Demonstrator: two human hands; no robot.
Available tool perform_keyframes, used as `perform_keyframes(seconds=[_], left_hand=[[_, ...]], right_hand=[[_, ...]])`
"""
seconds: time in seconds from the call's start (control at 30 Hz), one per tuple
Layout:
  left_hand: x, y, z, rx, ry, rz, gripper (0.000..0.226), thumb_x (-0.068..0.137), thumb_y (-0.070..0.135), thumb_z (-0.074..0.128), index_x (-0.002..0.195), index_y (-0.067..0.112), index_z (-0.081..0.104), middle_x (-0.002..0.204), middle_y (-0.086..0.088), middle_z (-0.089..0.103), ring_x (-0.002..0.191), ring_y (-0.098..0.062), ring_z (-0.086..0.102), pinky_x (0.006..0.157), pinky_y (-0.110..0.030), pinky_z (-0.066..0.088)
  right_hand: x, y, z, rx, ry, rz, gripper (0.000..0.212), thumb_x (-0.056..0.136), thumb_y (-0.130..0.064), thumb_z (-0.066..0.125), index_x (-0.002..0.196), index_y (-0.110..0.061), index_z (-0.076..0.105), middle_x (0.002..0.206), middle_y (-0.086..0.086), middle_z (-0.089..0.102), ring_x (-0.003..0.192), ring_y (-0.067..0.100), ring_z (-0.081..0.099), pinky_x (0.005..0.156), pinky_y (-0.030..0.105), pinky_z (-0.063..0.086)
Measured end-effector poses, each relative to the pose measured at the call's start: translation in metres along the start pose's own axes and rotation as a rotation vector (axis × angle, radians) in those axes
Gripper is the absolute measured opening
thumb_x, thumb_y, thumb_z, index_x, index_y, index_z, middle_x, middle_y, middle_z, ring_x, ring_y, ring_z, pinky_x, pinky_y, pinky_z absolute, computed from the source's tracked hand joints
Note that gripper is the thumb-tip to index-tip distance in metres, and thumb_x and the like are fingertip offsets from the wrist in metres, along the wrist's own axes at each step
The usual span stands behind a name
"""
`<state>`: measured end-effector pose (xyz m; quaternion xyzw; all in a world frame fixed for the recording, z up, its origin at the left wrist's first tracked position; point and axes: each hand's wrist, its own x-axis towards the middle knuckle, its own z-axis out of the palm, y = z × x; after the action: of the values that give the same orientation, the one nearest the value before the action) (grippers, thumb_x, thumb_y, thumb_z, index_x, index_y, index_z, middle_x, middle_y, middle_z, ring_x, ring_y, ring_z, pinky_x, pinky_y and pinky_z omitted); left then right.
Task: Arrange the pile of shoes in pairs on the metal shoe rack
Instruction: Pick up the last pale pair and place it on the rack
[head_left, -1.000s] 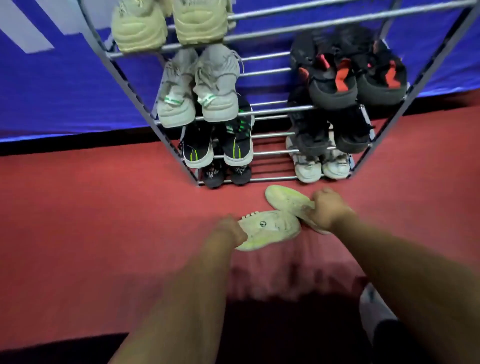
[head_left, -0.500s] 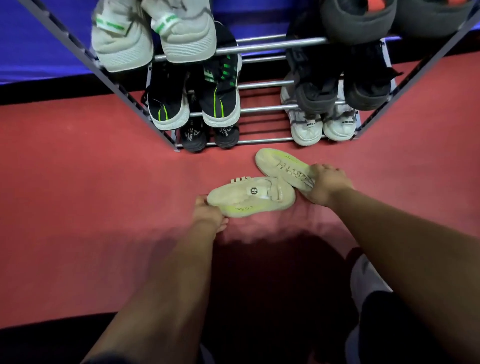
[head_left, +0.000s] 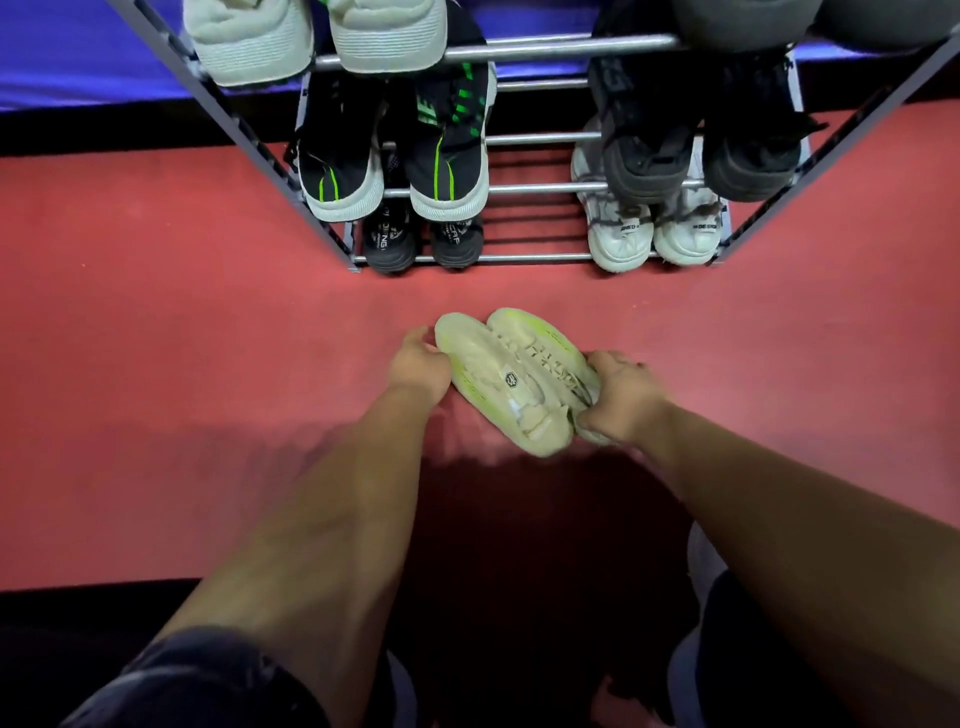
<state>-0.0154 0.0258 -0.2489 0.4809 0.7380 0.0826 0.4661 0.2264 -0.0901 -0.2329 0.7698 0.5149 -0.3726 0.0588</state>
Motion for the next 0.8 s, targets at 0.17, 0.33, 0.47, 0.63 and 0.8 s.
perform_keyframes(seconds=[0.17,0.33,0.47,0.63,0.8], left_hand=[[-0.016,-0.002,0.008,-0.062,-0.084,-0.002,0.059,0.095,0.025,0.059,0.153,0.034,0.047,0.121,0.017,0.064,0.114,-0.019,0.065,0.099,-0.043,0.057],[-0.033,0.008,0.038,0.304,-0.12,0.009,0.135,0.064,0.085,0.069,0.168,0.017,0.017,0.176,0.004,0.008,0.157,-0.032,0.028,0.125,-0.051,0.03],[-0.056,0.016,0.068,0.593,-0.129,-0.048,0.15,0.068,0.08,0.076,0.166,0.002,-0.006,0.174,-0.017,-0.011,0.148,-0.042,0.037,0.118,-0.05,0.038],[-0.067,0.022,0.078,0.652,-0.133,-0.065,0.129,0.084,0.034,0.081,0.164,-0.002,-0.013,0.174,-0.02,-0.016,0.141,-0.041,0.04,0.108,-0.043,0.046],[-0.069,-0.002,0.062,0.838,-0.07,0.06,0.123,0.085,0.03,0.078,0.167,0.005,-0.01,0.172,-0.025,-0.01,0.148,-0.041,0.032,0.115,-0.041,0.04]], right_hand=[[-0.01,-0.009,0.017,0.156,0.02,0.041,0.084,0.065,-0.043,0.086,0.138,-0.02,0.052,0.126,0.002,0.057,0.115,0.028,0.06,0.1,0.036,0.05],[-0.013,-0.014,0.023,0.084,0.053,0.055,0.086,0.071,-0.047,0.081,0.142,-0.017,0.044,0.133,0.007,0.052,0.121,0.035,0.055,0.101,0.042,0.05],[-0.01,-0.008,0.014,-0.025,0.14,0.048,0.086,0.077,-0.058,0.076,0.145,-0.018,0.043,0.137,0.007,0.049,0.125,0.036,0.049,0.099,0.05,0.052],[-0.008,0.001,0.003,-0.075,0.19,0.063,0.082,0.078,-0.06,0.074,0.143,-0.019,0.045,0.132,0.007,0.049,0.122,0.035,0.049,0.094,0.05,0.053],[-0.009,0.003,0.01,-0.096,0.15,0.091,0.084,0.079,-0.061,0.074,0.141,-0.014,0.043,0.135,0.01,0.047,0.125,0.036,0.048,0.099,0.048,0.05]])
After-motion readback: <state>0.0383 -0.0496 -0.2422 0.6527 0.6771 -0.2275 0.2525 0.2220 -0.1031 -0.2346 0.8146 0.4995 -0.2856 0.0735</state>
